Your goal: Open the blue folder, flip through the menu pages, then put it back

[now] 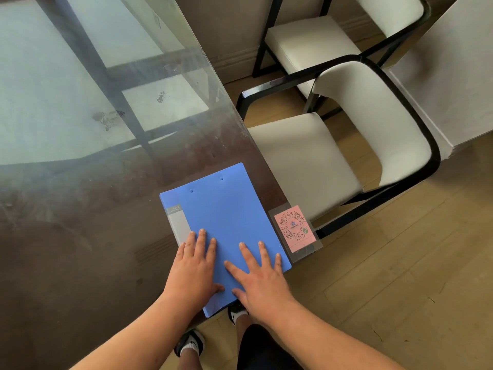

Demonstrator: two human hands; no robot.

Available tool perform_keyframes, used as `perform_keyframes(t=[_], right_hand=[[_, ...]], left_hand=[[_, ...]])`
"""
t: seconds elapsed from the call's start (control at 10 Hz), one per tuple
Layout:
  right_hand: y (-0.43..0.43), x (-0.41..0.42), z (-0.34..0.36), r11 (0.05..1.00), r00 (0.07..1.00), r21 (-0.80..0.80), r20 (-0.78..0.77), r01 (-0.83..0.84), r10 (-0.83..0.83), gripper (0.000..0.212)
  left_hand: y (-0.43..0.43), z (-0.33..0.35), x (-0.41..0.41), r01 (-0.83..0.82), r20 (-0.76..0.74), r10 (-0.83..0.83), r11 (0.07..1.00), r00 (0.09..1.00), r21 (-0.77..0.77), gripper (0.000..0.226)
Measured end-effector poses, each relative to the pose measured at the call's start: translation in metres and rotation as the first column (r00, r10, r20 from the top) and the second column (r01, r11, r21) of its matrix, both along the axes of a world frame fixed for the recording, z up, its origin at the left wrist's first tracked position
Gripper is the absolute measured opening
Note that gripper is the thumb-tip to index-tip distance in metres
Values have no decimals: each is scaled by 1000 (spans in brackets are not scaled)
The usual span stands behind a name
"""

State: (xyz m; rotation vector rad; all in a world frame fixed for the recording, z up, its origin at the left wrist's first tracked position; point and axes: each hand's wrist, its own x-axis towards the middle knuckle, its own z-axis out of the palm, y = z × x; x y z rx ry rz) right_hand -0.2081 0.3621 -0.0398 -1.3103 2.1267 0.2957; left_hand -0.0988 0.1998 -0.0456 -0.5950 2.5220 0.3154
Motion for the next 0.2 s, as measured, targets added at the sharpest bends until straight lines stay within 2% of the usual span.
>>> perform_keyframes(t=[0.1,0.2], right_hand=[[-3,-1,3,1000,1000,21,14,-3,3,68],[-17,-7,15,999,999,-22,42,33,-32,62]], left_hand=[[-4,3,0,15,11,-15,1000,1000,-1,121],[-17,19,0,13,-42,-13,1000,999,12,108]])
